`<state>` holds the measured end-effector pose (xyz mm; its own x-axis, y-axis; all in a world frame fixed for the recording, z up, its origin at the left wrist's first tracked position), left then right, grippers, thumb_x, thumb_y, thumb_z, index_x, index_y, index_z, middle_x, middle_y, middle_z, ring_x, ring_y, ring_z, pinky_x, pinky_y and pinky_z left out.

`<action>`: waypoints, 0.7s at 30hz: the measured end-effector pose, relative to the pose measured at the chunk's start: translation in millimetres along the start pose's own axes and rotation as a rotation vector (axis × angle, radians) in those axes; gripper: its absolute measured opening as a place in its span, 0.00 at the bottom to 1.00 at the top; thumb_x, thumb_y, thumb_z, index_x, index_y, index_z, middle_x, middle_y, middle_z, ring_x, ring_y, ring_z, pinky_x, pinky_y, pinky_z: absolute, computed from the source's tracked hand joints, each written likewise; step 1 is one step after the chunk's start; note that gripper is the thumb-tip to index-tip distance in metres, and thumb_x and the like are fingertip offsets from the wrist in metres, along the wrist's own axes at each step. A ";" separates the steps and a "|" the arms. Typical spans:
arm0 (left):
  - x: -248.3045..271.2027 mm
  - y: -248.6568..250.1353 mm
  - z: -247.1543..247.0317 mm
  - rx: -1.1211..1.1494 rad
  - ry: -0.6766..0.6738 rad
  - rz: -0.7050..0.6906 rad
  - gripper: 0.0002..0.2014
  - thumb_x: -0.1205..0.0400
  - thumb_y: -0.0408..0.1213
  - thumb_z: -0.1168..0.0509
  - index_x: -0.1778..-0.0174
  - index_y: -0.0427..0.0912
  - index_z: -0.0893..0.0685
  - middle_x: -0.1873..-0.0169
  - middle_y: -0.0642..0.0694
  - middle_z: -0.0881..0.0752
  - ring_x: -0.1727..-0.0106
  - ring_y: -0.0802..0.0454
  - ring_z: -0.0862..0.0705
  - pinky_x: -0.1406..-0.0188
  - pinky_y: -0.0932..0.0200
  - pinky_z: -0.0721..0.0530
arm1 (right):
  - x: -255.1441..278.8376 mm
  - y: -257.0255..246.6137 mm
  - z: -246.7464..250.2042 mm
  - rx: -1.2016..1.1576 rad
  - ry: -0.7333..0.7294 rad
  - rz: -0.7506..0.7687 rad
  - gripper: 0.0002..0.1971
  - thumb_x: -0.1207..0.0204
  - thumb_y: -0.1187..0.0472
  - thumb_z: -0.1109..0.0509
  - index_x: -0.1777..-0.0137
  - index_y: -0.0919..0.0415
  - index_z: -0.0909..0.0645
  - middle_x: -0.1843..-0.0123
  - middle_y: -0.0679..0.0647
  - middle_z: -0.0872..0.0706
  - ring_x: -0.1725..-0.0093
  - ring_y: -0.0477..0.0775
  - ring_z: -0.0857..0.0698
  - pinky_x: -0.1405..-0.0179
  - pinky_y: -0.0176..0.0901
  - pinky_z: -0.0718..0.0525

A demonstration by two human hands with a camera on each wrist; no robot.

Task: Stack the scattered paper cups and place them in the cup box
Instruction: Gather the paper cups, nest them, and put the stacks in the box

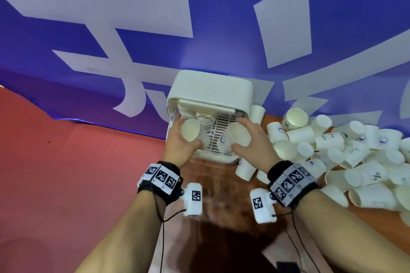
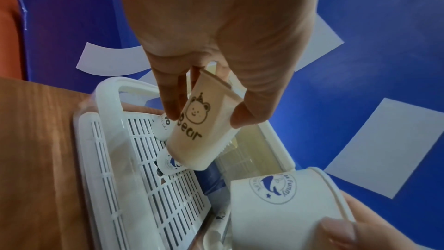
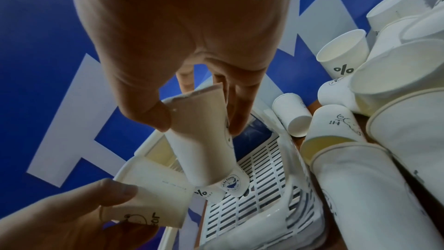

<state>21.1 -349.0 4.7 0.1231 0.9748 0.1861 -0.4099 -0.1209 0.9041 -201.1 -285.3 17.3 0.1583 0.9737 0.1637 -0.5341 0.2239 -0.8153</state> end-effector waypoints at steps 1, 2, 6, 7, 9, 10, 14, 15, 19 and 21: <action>-5.8 -4.1 -0.4 -0.035 -0.014 -0.006 0.33 0.43 0.39 0.25 0.43 0.66 0.26 0.19 0.60 0.37 0.23 0.61 0.32 0.27 0.56 0.28 | -0.5 0.1 -1.7 0.018 -0.009 0.003 0.37 0.31 0.59 0.22 0.23 0.41 0.31 0.37 0.50 0.25 0.38 0.44 0.27 0.38 0.35 0.32; -11.8 -9.0 -1.4 -0.082 -0.024 -0.009 0.34 0.44 0.41 0.25 0.41 0.63 0.25 0.17 0.59 0.39 0.21 0.61 0.35 0.24 0.54 0.29 | -1.1 1.1 -2.8 0.032 -0.014 0.001 0.37 0.30 0.59 0.23 0.22 0.40 0.32 0.38 0.51 0.26 0.38 0.44 0.27 0.39 0.34 0.32; -27.8 -21.0 -10.0 -0.237 -0.039 0.024 0.37 0.45 0.49 0.22 0.38 0.60 0.27 0.19 0.50 0.34 0.19 0.48 0.34 0.25 0.49 0.28 | -3.0 5.1 -4.4 0.064 -0.011 -0.008 0.35 0.30 0.59 0.22 0.24 0.42 0.29 0.38 0.51 0.25 0.38 0.47 0.25 0.39 0.34 0.31; -29.3 -20.1 -12.8 -0.261 -0.058 0.035 0.37 0.41 0.46 0.20 0.36 0.56 0.27 0.21 0.48 0.33 0.20 0.47 0.33 0.27 0.57 0.29 | -3.6 7.1 -4.1 0.065 -0.003 -0.010 0.35 0.31 0.59 0.22 0.24 0.42 0.29 0.38 0.50 0.24 0.38 0.46 0.25 0.38 0.35 0.30; -34.7 -27.3 -20.6 -0.285 -0.088 0.046 0.36 0.34 0.37 0.19 0.29 0.44 0.25 0.24 0.43 0.32 0.24 0.49 0.34 0.37 0.70 0.36 | -5.3 10.9 -3.5 0.063 0.018 -0.017 0.35 0.31 0.57 0.20 0.25 0.44 0.29 0.36 0.47 0.24 0.37 0.44 0.25 0.36 0.37 0.28; -36.2 -30.5 -23.8 -0.295 -0.094 0.040 0.36 0.32 0.35 0.19 0.28 0.41 0.25 0.25 0.41 0.30 0.25 0.50 0.35 0.40 0.72 0.38 | -6.2 12.9 -3.4 0.066 0.028 -0.022 0.35 0.32 0.57 0.20 0.26 0.44 0.29 0.35 0.46 0.24 0.36 0.44 0.25 0.35 0.37 0.28; -39.9 -40.7 -31.1 -0.368 -0.126 0.059 0.40 0.32 0.39 0.20 0.25 0.45 0.29 0.31 0.41 0.24 0.30 0.43 0.25 0.31 0.55 0.26 | -7.9 16.8 -6.3 0.086 0.027 0.005 0.35 0.31 0.59 0.20 0.25 0.45 0.29 0.32 0.47 0.24 0.34 0.44 0.26 0.31 0.38 0.29; -41.0 -42.4 -33.0 -0.388 -0.136 0.059 0.40 0.32 0.40 0.20 0.25 0.46 0.30 0.32 0.42 0.23 0.31 0.42 0.23 0.31 0.49 0.24 | -7.4 17.1 -7.6 0.077 0.010 0.022 0.36 0.30 0.59 0.21 0.24 0.44 0.30 0.31 0.47 0.24 0.33 0.44 0.26 0.31 0.37 0.30; -44.8 -47.2 -38.5 -0.448 -0.164 0.051 0.40 0.32 0.43 0.20 0.24 0.48 0.30 0.33 0.41 0.23 0.33 0.38 0.22 0.34 0.42 0.21 | -5.0 20.5 -11.8 0.095 -0.033 0.038 0.36 0.29 0.60 0.21 0.23 0.39 0.30 0.31 0.48 0.26 0.31 0.43 0.28 0.32 0.30 0.36; -47.0 -50.7 -40.1 -0.470 -0.193 0.061 0.41 0.31 0.43 0.20 0.23 0.49 0.31 0.32 0.41 0.23 0.33 0.39 0.22 0.34 0.42 0.21 | -5.6 20.2 -11.5 0.112 -0.026 0.028 0.35 0.31 0.60 0.20 0.25 0.40 0.28 0.32 0.48 0.25 0.32 0.43 0.27 0.34 0.30 0.35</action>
<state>-0.2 -381.2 -65.3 0.2331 0.9107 0.3409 -0.7785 -0.0354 0.6267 -203.2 -286.7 -6.4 0.1211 0.9802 0.1568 -0.6280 0.1980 -0.7526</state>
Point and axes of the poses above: each hand's wrist, its own x-axis away from the middle knuckle, its own z-axis out of the back of the hand, y = z × x, the point moved 3 cm from there along -x, towards the middle knuckle
